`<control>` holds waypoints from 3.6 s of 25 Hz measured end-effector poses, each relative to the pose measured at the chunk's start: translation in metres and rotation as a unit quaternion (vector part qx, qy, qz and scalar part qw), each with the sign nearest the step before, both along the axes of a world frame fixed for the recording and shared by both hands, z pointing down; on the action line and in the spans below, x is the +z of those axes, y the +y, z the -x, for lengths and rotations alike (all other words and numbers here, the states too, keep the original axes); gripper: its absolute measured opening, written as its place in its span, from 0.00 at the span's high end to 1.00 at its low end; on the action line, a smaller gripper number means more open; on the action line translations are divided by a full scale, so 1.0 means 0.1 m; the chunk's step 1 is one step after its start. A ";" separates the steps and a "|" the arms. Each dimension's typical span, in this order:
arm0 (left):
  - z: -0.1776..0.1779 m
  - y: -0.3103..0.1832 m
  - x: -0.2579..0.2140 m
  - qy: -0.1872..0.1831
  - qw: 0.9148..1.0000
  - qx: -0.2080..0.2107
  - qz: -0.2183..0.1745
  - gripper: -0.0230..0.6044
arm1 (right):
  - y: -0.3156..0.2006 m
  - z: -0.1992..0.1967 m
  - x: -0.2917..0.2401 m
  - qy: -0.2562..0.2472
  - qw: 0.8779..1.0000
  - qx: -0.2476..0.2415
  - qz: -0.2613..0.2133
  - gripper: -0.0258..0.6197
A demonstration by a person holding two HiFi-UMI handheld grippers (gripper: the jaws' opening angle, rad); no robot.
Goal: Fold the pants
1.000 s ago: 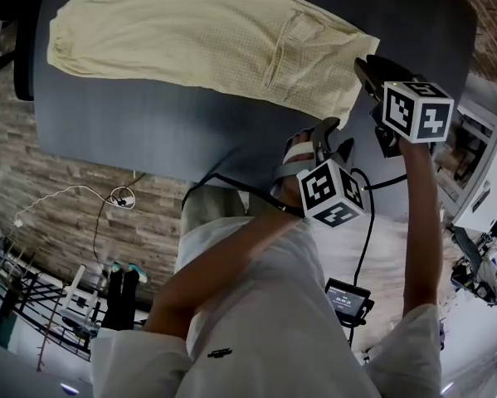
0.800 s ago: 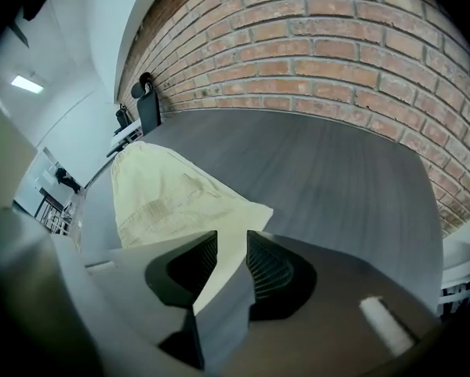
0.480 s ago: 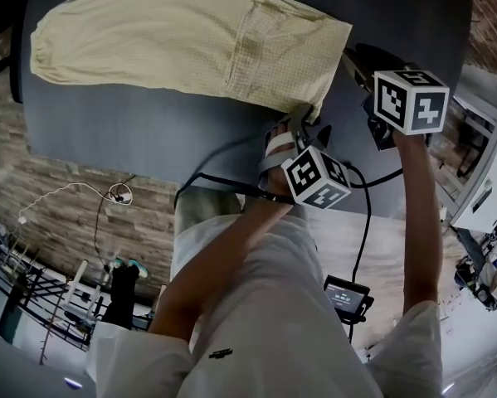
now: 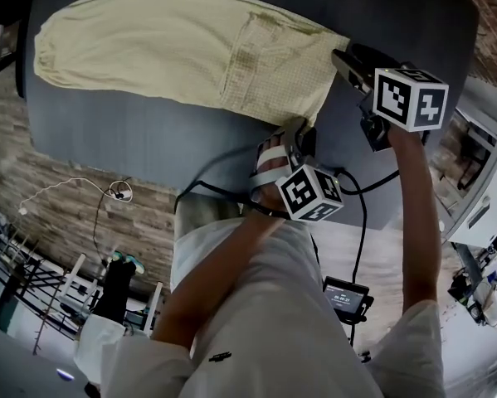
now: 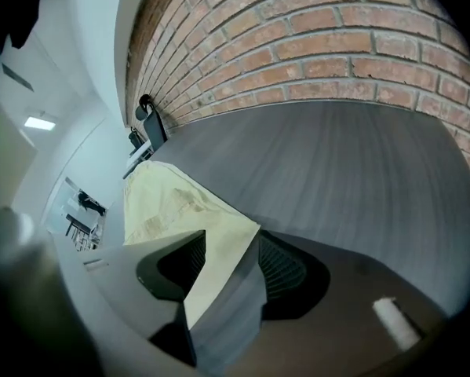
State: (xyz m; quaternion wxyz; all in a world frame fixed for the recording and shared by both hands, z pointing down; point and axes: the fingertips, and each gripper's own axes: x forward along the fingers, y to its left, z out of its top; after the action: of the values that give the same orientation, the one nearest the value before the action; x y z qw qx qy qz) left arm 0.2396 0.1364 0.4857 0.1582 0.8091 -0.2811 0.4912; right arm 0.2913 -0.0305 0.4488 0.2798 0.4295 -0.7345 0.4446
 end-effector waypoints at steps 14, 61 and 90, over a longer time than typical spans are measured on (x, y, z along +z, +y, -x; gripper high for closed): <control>0.06 -0.01 -0.04 0.035 0.998 -0.048 0.024 0.89 | 0.04 0.17 0.13 -0.021 0.999 -0.002 0.036 0.91; 0.76 -0.06 -1.62 0.326 0.935 -0.103 0.099 0.90 | 0.05 0.73 -1.18 0.107 0.993 0.013 -0.046 0.92; 2.70 -0.87 -0.20 0.151 0.957 -0.227 0.101 0.89 | -0.34 1.96 -0.44 0.094 0.995 0.040 -0.002 0.77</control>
State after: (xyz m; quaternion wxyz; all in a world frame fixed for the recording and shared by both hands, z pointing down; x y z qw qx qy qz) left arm -0.0306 0.0489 0.4654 0.3874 0.7684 -0.3788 0.3405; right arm 0.0955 -0.0641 0.4050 0.3285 0.4993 -0.6880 0.4116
